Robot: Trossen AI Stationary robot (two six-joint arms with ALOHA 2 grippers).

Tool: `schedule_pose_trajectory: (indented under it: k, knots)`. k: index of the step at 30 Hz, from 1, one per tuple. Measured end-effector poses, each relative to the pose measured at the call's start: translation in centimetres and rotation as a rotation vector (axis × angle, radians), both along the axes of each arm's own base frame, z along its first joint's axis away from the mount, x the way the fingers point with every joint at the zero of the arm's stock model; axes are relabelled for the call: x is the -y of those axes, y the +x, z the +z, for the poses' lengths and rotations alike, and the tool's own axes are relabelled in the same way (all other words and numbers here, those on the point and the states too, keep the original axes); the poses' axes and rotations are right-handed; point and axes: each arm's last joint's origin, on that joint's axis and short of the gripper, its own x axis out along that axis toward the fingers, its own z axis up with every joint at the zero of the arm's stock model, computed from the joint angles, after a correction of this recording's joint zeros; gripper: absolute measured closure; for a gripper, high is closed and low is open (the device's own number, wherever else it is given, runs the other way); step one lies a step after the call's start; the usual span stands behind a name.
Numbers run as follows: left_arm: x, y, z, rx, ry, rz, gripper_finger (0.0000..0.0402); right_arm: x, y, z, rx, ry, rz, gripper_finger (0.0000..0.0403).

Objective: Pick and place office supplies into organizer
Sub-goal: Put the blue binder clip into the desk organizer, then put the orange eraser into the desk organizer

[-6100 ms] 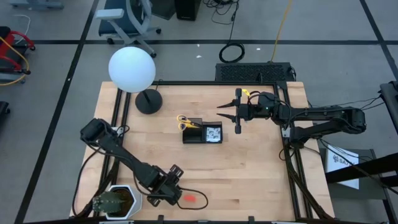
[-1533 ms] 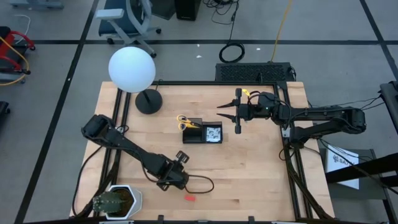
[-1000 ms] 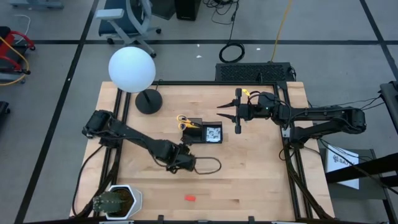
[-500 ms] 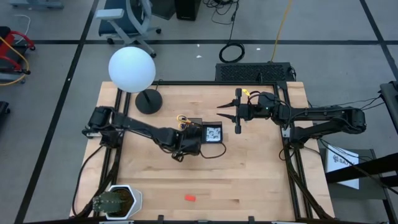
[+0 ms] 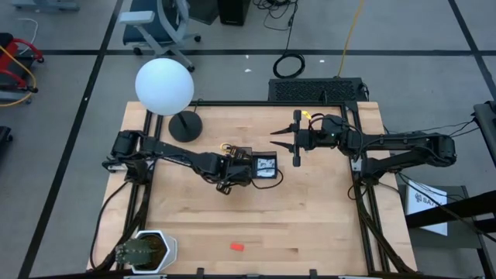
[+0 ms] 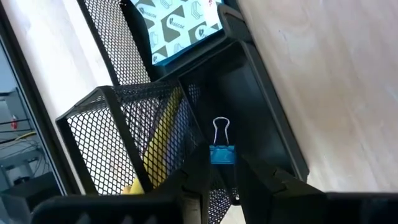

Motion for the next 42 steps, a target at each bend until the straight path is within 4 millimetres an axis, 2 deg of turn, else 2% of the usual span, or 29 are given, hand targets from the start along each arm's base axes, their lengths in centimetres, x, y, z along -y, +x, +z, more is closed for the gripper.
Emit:
schedule_pose_trajectory:
  k: [8,18,24,33,42]
  knots:
    - [-0.1,0.0,0.0,-0.004,0.007,-0.007,0.0328,0.0,0.0,0.0,0.0,0.0,0.0,0.0293]
    - [-0.1,0.1,0.1,0.014,0.008,0.002,0.0229,0.0,0.0,0.0,0.0,0.0,0.0,0.0293]
    - [0.3,0.6,0.2,0.094,-0.021,0.05,0.0196,0.0,0.0,0.0,0.0,0.0,0.0,0.0293]
    - [3.5,0.3,0.3,0.129,-0.072,0.025,0.0192,0.0,0.0,0.0,0.0,0.0,-0.001,0.0293]
    - [7.6,0.0,2.4,0.117,-0.314,0.031,0.0192,0.0,0.0,0.0,0.0,0.0,0.0,0.0293]
